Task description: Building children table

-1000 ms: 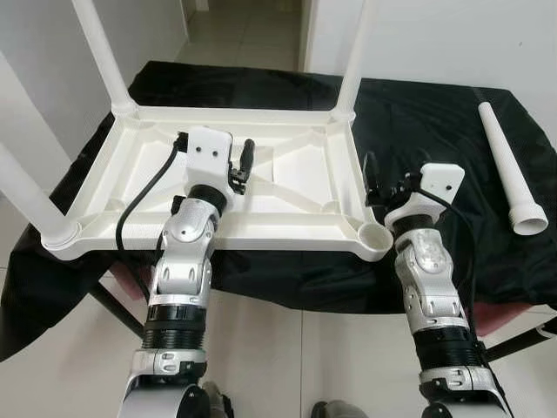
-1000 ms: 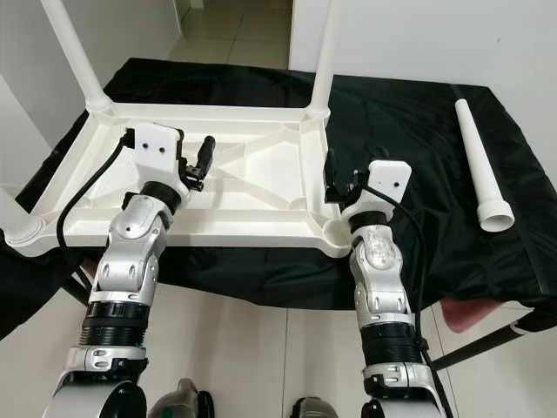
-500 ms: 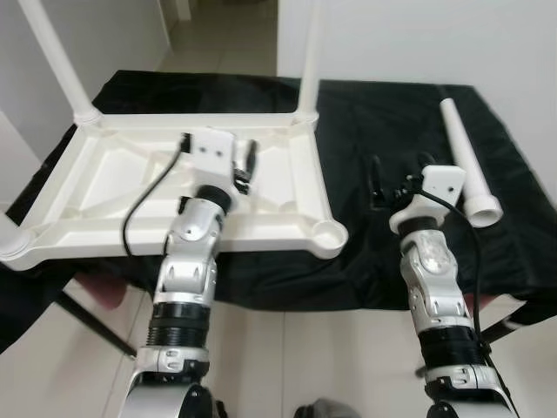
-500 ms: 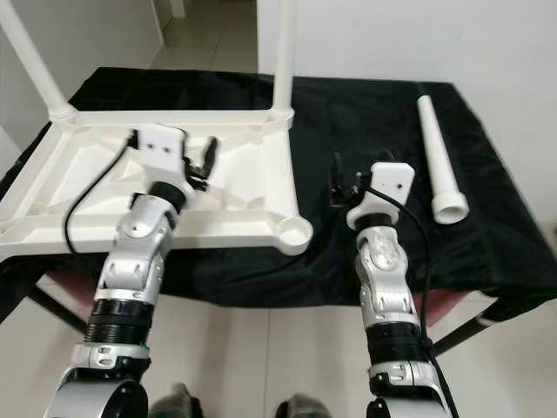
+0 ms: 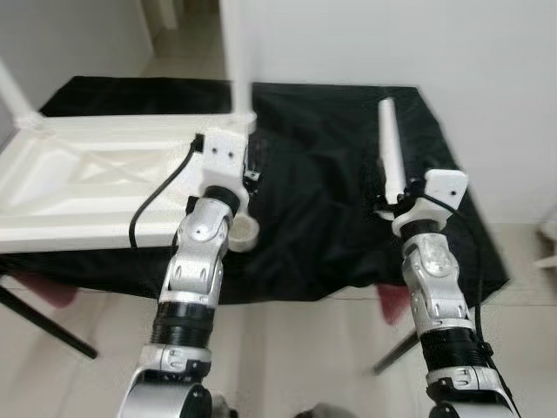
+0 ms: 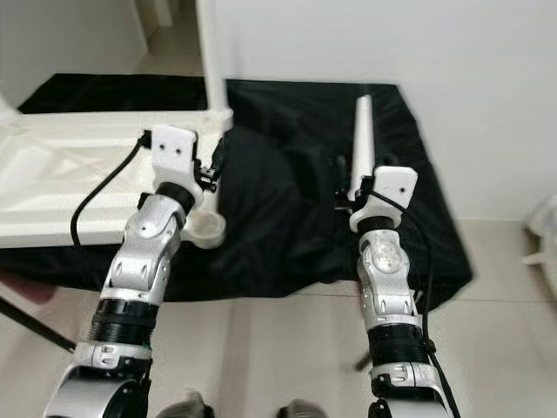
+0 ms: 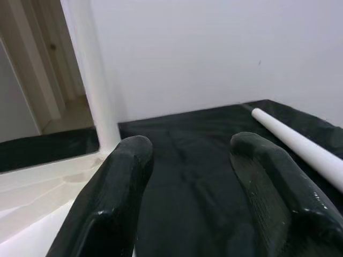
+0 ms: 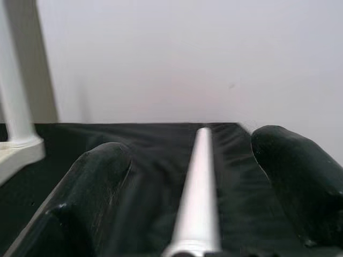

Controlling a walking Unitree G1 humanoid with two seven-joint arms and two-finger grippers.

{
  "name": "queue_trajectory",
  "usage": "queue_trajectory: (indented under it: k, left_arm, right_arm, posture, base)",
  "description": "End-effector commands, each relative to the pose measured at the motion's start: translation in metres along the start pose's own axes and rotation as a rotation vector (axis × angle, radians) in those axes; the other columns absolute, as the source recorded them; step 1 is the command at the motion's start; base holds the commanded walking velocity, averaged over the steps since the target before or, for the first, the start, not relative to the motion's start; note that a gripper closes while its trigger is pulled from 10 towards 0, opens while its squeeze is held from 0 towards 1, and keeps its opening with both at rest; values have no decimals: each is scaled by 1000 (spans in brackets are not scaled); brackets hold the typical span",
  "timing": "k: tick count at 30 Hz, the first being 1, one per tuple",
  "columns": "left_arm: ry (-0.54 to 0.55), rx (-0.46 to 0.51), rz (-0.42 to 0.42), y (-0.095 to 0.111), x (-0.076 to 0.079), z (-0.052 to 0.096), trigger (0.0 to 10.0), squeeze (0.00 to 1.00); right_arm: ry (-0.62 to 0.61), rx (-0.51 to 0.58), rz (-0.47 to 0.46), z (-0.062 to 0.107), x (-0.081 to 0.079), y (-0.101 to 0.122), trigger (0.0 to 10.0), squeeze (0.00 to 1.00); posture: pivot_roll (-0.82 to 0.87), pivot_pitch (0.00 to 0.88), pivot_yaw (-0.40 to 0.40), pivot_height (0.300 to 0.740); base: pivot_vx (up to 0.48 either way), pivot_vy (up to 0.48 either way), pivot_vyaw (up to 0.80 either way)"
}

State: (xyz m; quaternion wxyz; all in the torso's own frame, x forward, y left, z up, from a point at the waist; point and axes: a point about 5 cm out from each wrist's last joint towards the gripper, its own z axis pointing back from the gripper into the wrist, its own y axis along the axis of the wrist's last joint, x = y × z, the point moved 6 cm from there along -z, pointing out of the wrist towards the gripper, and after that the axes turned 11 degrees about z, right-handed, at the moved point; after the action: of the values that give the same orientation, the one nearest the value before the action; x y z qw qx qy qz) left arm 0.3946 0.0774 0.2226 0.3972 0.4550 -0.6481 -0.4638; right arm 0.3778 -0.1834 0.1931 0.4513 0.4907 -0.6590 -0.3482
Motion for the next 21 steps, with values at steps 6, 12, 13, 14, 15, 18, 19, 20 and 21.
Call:
queue_trajectory:
  k: [6,12,13,14,15,18,19,20,21]
  left_arm:
    - [75,-22,1,-8,-11,1,10000,0]
    - [82,-19,5,-7,-9,0,10000,0]
    - [82,-19,5,-7,-9,0,10000,0]
    - [85,-20,2,-7,-8,0,10000,0]
    - [85,-20,2,-7,-8,0,10000,0]
    - [91,-24,-2,-8,-8,0,10000,0]
    - [91,-24,-2,-8,-8,0,10000,0]
    - [94,-26,-1,-8,-8,0,10000,0]
    - [97,-24,0,-8,-8,-1,10000,0]
  right_arm:
    - [18,-2,1,-1,-6,-1,10000,0]
    - [18,-14,3,-2,-4,-3,10000,0]
    - [18,-14,3,-2,-4,-3,10000,0]
    - [20,-18,2,-2,-3,-3,10000,0]
    - [20,-18,2,-2,-3,-3,10000,0]
    - [25,-32,-4,-3,-3,-6,10000,0]
    - [25,-32,-4,-3,-3,-6,10000,0]
    - [25,-39,-5,-3,-3,-7,10000,0]
    - [20,-47,-1,-4,-2,-8,10000,0]
  posture:
    - [-50,0,37,740]
    - [-52,0,30,740]
    - [-52,0,30,740]
    - [-52,0,29,740]
    - [-52,0,29,740]
    - [-52,0,26,740]
    - [-52,0,26,740]
    - [-53,0,23,740]
    - [-52,0,23,740]
  base:
    - [0,0,0]
    - [0,0,0]
    - [0,0,0]
    - [0,0,0]
    - [0,0,0]
    - [0,0,0]
    - [0,0,0]
    - [0,0,0]
    - [0,0,0]
